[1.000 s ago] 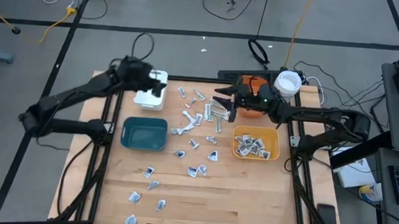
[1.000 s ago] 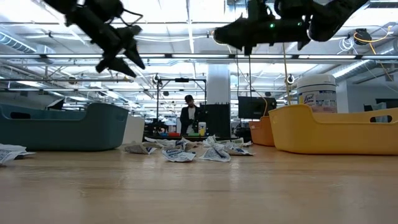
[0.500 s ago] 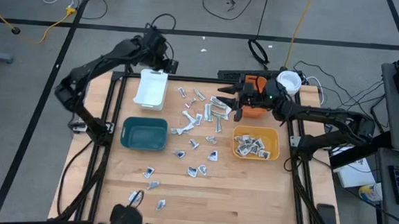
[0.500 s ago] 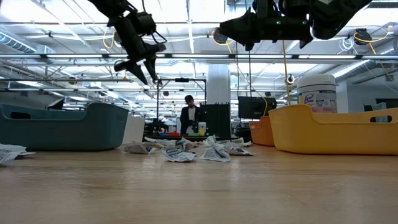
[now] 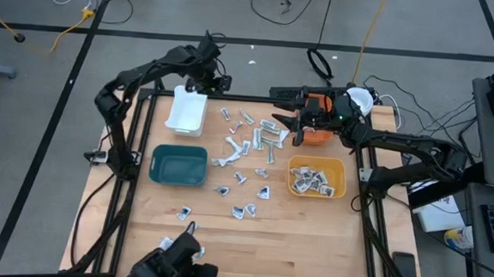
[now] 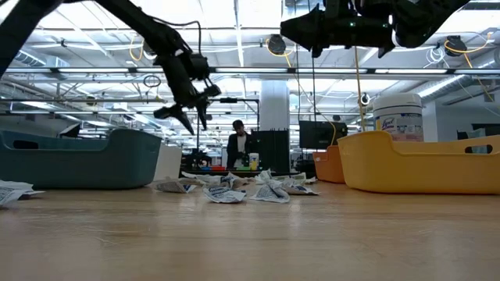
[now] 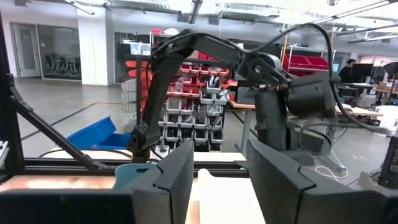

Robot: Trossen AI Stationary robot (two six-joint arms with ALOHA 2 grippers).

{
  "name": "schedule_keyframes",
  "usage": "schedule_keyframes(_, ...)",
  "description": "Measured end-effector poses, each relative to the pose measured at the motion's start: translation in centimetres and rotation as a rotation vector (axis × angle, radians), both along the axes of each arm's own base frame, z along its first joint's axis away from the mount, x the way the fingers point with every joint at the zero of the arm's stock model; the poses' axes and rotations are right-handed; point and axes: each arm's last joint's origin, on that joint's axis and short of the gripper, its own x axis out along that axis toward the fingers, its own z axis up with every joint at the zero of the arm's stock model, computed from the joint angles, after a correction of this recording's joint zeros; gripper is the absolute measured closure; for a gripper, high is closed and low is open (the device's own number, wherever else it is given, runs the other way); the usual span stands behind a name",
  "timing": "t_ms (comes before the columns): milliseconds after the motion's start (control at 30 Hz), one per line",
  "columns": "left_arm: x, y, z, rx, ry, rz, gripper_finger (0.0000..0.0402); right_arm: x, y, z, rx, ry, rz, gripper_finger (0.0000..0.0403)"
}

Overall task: Pick & Place First Aid Supplies
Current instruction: Put the antibiotic ointment into the orange bin

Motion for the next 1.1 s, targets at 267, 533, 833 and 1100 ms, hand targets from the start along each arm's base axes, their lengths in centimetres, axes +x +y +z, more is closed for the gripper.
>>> schedule_keyframes(267,2.1,0.5,-3.7,-0.08,0.05,0.103,0.0233,0.0,0.0,0.0,-0.001,0.001,0.006,0.0261)
schedule_keyframes(533,4.1,-0.2,-5.9,-0.087,0.095,0.148,0.0266,0.1,0.3,0.0,-0.001,0.005,0.029,0.0261)
schedule_keyframes(833,5.3,-1.1,-6.9,-0.07,0.14,0.2,0.0273,0.2,0.5,-0.1,-0.008,0.013,0.085,0.0261)
schedule_keyframes(1100,6.2,-2.1,-7.8,-0.067,0.186,0.202,0.0273,0.2,0.6,-0.1,-0.015,0.015,0.111,0.0261)
